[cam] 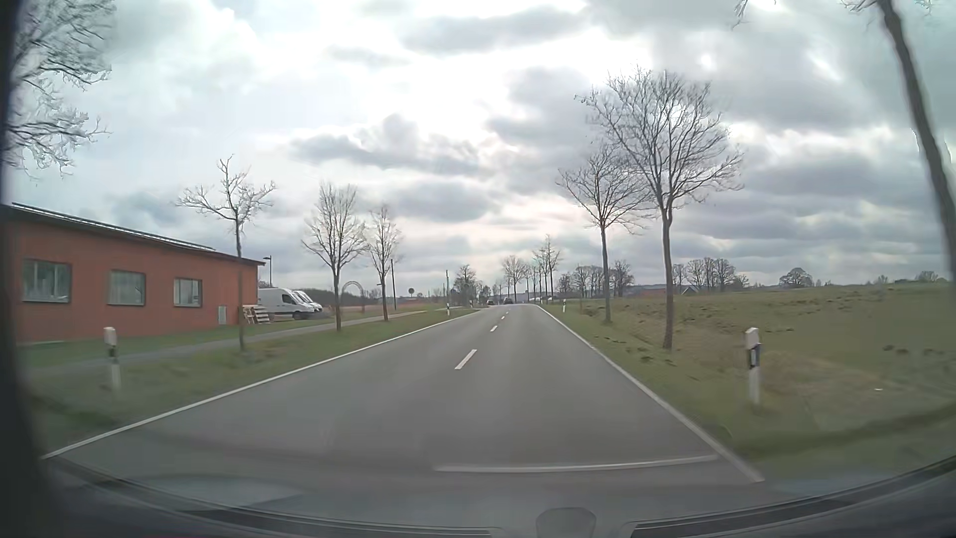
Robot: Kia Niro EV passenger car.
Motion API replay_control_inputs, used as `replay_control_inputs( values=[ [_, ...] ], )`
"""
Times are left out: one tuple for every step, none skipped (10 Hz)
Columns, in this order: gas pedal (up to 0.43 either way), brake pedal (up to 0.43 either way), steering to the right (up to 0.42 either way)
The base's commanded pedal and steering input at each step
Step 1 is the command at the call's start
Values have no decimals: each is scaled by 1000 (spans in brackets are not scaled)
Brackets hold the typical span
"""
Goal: Follow the waypoints while adhering to traffic rules and regulations
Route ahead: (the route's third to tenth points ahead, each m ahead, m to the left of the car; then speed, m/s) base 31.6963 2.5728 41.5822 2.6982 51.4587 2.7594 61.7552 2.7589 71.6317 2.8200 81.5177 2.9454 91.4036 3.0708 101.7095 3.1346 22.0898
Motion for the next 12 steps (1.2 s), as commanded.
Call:
replay_control_inputs(
  values=[
    [280,0,1],
    [280,0,1],
    [280,0,3],
    [280,0,8],
    [280,0,9],
    [280,0,9],
    [280,0,9],
    [280,0,8],
    [280,0,5],
    [299,0,2],
    [311,0,1],
    [311,0,1]
  ],
)
